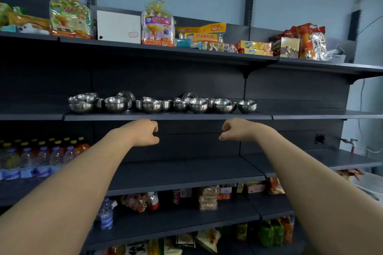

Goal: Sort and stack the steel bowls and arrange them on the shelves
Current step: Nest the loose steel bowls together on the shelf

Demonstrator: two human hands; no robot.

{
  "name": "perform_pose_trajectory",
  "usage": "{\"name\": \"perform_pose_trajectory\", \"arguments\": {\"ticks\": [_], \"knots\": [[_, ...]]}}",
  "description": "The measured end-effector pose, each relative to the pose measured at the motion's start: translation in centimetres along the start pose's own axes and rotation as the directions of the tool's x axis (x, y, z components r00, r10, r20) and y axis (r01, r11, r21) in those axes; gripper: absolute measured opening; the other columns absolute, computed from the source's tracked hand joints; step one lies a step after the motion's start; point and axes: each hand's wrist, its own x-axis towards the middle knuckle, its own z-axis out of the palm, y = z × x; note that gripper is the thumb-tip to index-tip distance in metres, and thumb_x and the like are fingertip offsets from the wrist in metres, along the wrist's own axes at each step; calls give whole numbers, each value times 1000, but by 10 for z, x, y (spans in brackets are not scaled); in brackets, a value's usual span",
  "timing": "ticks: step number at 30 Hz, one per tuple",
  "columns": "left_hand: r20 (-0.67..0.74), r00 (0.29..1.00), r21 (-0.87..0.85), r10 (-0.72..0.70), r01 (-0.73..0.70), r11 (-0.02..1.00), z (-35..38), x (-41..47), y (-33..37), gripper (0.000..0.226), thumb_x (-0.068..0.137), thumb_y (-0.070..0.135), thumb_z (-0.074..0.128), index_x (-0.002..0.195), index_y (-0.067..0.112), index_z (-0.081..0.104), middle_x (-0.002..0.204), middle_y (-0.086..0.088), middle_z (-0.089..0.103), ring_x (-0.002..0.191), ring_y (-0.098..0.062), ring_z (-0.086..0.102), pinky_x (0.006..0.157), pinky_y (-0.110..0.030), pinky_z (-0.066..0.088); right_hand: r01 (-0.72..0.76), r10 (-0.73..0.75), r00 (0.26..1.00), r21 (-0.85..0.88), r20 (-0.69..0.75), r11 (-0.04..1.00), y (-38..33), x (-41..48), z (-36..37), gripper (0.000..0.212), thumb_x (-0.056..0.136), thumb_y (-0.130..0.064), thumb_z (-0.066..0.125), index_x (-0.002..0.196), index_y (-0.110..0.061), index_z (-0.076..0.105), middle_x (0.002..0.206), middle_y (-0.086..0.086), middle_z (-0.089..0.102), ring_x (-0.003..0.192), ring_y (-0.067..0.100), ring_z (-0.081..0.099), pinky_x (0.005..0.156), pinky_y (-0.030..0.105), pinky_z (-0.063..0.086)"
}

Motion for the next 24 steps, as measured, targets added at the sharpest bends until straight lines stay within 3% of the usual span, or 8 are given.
{"name": "perform_pose_trajectory", "arguments": {"ticks": [8, 12, 17, 24], "knots": [[-83, 995, 1, 52, -52, 999, 3, 56, 35, 39, 91, 30, 51, 127, 16, 49, 118, -1, 51, 104, -17, 51, 92, -33, 46, -4, 5, 997, 19, -77, 1000, 47, 32, -13, 54, 88, -36, 60, 135, -12, 47, 138, 4, 49, 124, 22, 47, 97, 31, 40], [-88, 993, 12, 76, -75, 997, 18, 104, 64, 39, 91, 30, 51, 127, 17, 48, 107, 5, 46, 97, -14, 48, 86, -29, 45, 6, -4, 997, 24, -81, 1000, 93, 68, -14, 53, 87, -35, 61, 133, -12, 47, 137, 4, 49, 123, 22, 48, 99, 33, 41], [-59, 995, 18, 75, -74, 997, 38, 180, 111, 39, 91, 30, 52, 127, 16, 47, 113, 1, 51, 96, -13, 46, 86, -27, 43, 2, -1, 999, 16, -39, 1000, 164, 124, -21, 55, 87, -35, 61, 136, -13, 45, 139, 4, 47, 125, 21, 46, 102, 34, 40], [-87, 992, 3, 91, -91, 996, 50, 284, 178, 37, 91, 32, 52, 125, 18, 49, 104, 6, 47, 96, -13, 49, 86, -29, 45, 58, -58, 998, -21, -32, 998, 249, 204, -51, 50, 88, -31, 60, 133, -13, 47, 133, 4, 50, 120, 21, 48, 94, 30, 40]]}}
